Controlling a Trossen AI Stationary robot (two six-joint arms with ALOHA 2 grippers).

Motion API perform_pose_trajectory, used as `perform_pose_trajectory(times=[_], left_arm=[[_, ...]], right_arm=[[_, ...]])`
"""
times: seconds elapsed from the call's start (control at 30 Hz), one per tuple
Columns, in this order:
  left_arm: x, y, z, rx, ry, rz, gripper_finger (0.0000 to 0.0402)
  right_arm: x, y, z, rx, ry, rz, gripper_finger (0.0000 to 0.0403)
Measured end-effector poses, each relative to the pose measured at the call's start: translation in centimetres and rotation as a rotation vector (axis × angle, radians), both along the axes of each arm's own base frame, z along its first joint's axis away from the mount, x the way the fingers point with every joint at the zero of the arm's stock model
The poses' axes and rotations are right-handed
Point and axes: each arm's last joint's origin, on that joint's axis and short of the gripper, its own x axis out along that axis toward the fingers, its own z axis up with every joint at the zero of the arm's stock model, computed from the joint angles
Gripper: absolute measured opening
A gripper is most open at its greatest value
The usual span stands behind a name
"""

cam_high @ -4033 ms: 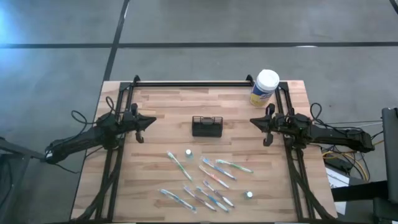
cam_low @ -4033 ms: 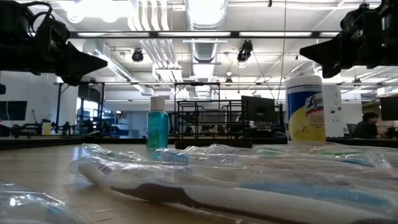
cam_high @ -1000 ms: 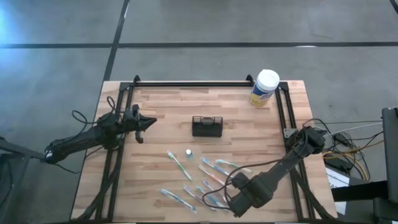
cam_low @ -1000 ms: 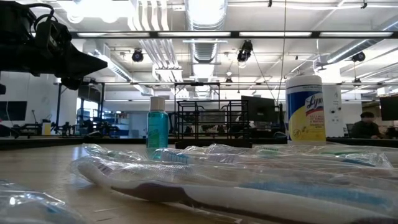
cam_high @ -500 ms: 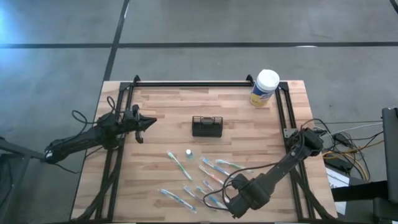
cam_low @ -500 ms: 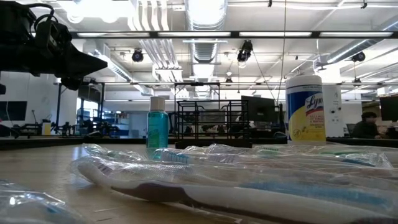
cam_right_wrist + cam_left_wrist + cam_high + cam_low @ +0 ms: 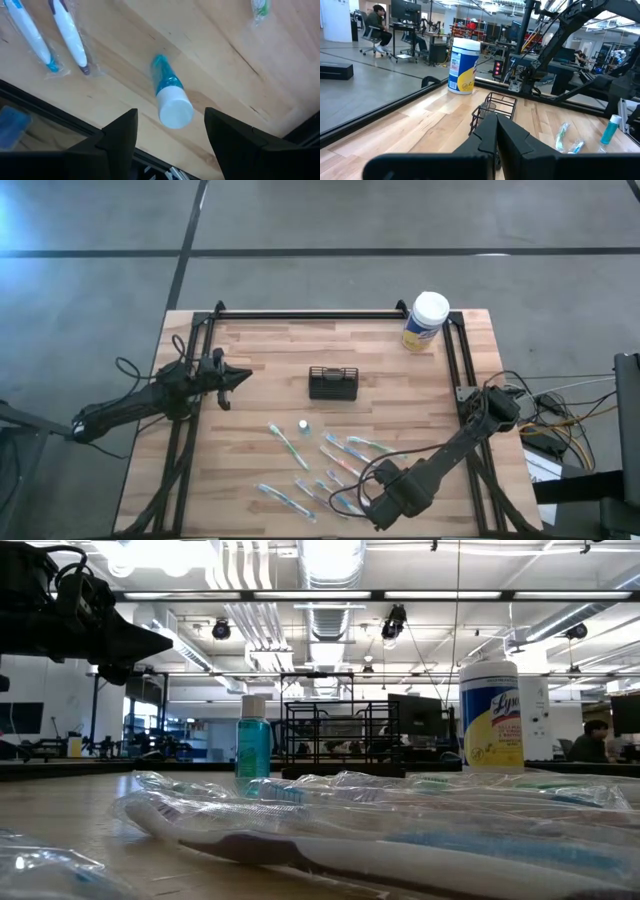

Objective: Pick & Place toothbrushing station
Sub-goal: Put the bottom mouthwash into the wire organizer

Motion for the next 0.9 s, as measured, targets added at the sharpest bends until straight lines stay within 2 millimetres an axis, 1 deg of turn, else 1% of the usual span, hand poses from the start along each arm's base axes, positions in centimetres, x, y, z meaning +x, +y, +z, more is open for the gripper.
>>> perform_pose_trajectory(times=[0.37,0.47,0.57,0.9], left_arm=[[0.0,0.0,0.0,-0.005,-0.001,0.0,0.0012],[0.0,0.0,0.0,-0.005,-0.001,0.0,0.0012],[0.0,0.0,0.0,-0.005,-0.001,0.0,0.0012],[0.0,0.0,0.0,-0.005,-0.001,0.0,0.0012]], right_arm=[[-0.2,-0.2,-1.2,-0.009,0.013,0.016,0.0223],[-0.2,-0.2,-1.3,-0.008,0.012,0.025,0.0216],[-0.2,-0.2,-1.3,-0.005,0.009,0.029,0.0198],[-0.2,-0.2,-1.3,0.0,0.004,0.047,0.0117]])
